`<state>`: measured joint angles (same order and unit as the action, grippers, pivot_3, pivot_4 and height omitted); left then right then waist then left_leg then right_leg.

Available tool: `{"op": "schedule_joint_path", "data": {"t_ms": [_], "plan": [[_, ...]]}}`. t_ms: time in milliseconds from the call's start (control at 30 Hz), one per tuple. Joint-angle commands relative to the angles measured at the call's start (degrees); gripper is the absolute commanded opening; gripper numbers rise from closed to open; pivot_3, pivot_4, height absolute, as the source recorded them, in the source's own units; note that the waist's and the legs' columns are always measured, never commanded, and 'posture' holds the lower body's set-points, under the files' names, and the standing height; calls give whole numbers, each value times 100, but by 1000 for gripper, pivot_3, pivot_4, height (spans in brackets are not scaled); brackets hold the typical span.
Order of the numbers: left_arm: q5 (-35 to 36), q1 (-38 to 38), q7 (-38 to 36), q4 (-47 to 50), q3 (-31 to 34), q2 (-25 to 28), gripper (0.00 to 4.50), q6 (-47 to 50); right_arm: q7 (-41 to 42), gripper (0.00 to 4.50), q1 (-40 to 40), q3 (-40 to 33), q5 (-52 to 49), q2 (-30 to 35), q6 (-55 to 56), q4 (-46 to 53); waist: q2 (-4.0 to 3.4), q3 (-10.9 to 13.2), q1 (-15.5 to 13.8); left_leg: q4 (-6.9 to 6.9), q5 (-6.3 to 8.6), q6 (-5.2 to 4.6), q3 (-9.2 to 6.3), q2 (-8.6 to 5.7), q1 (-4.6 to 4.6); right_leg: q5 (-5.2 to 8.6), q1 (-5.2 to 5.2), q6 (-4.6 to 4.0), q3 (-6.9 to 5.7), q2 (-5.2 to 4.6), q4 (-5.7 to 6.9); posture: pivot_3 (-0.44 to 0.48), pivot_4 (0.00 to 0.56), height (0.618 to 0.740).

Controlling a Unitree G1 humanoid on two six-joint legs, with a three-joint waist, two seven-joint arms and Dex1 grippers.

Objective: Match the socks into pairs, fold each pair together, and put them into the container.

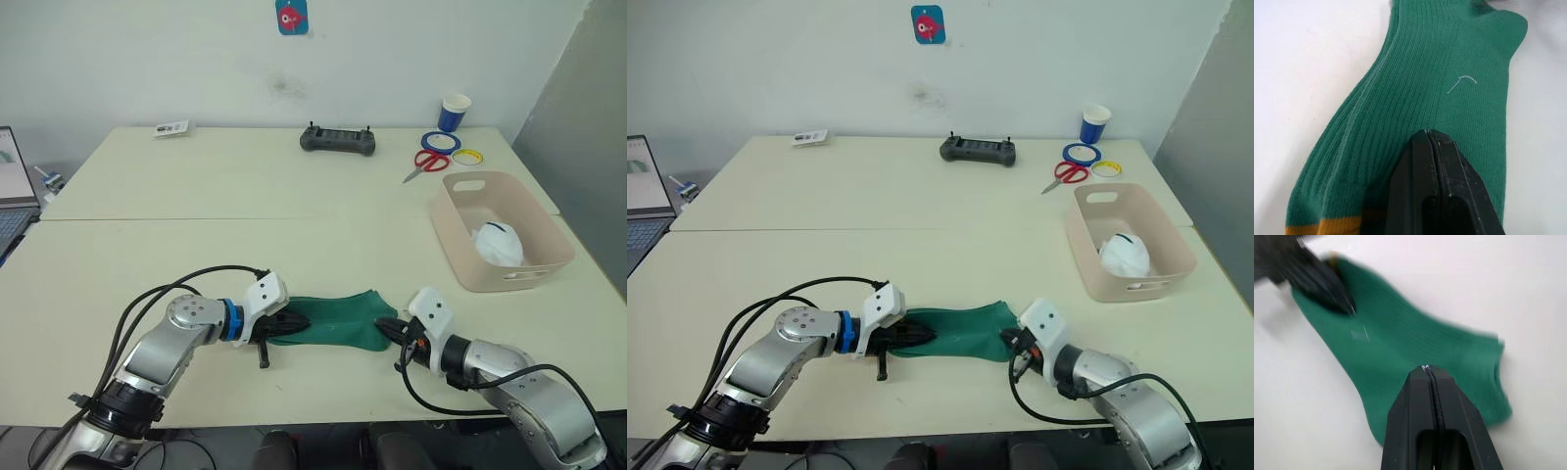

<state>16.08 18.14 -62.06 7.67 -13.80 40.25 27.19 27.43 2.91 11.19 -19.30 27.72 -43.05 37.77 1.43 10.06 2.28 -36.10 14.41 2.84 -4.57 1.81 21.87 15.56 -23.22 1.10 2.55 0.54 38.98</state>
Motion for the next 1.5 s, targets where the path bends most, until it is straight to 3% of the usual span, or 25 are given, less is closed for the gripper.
{"op": "schedule_joint_path", "data": {"t_ms": [33, 400, 767, 967, 1167, 1500], "plan": [[99, 364, -38, 284, 182, 23, 0, 42, -24, 22, 274, -18, 36, -100, 169, 29, 1, 0, -12, 0, 0, 0, 0, -1, 1, 0, 0, 0, 1, 0, -2, 0, 150, 740], [-659, 378, 46, -661, -322, -172, 0, -720, -15, 22, 1172, 1160, 990, -640, 617, -1624, -1, 1, -2, 2, 0, -1, 0, 0, 4, 1, -5, -1, 2, 3, -4, 0, 150, 740], [-825, 43, 28, -822, -332, -66, 0, -916, -229, 22, 1049, 482, 1339, -389, 718, -2073, -1, -2, -27, 1, 0, -2, 1, 0, -8, -1, 3, -3, 3, 2, 2, 0, 150, 740], [-594, 262, -97, -664, -168, -168, 0, -1063, -216, 22, 731, 35, 1088, -614, 1167, -1489, -2, -1, -25, 1, 0, -2, 1, 0, -5, 0, 1, -2, 3, 2, 1, 0, 150, 740], [-415, 841, -418, -429, -173, -310, 0, -1076, -248, 22, 84, -341, 782, -598, 884, -418, -2, 2, -55, 0, 0, -1, -3, -1, 5, 0, -1, -2, -1, 2, -1, 0, 150, 740], [-1132, 768, -619, -1453, -625, -303, 0, -1985, -647, 22, -572, -516, 759, -746, 415, 153, -2, 2, 5, 0, 0, -2, -4, 3, -2, -1, -1, -3, 1, 9, 4, 0, 150, 740]]}}
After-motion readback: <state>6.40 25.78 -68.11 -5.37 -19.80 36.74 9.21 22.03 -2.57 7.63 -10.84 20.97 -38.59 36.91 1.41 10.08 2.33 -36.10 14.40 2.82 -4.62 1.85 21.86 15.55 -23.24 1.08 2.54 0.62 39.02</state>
